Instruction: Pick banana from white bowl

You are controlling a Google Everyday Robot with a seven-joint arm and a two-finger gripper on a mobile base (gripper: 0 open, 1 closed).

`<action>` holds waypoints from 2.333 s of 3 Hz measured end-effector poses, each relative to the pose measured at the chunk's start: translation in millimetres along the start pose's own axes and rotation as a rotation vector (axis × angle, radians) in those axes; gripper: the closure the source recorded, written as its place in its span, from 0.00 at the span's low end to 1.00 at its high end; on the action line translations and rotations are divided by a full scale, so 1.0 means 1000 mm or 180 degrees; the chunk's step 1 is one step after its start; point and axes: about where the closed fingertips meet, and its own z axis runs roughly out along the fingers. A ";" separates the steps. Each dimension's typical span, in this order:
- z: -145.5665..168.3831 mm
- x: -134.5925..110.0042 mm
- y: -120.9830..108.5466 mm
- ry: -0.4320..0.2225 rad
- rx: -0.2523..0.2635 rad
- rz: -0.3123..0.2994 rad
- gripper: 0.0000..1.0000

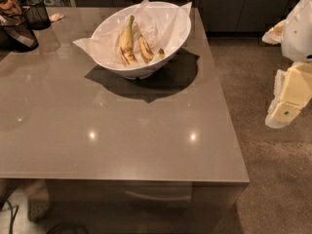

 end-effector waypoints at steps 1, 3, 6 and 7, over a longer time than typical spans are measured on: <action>0.000 0.000 0.000 0.0000 0.0000 0.0000 0.00; 0.005 -0.028 -0.021 0.0181 -0.0065 -0.0070 0.00; 0.011 -0.082 -0.049 0.0183 -0.0064 -0.0365 0.00; -0.002 -0.138 -0.087 0.0030 0.0096 -0.0499 0.00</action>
Offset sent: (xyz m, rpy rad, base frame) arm 0.0221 0.0168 0.0044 -0.0117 0.0566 0.0094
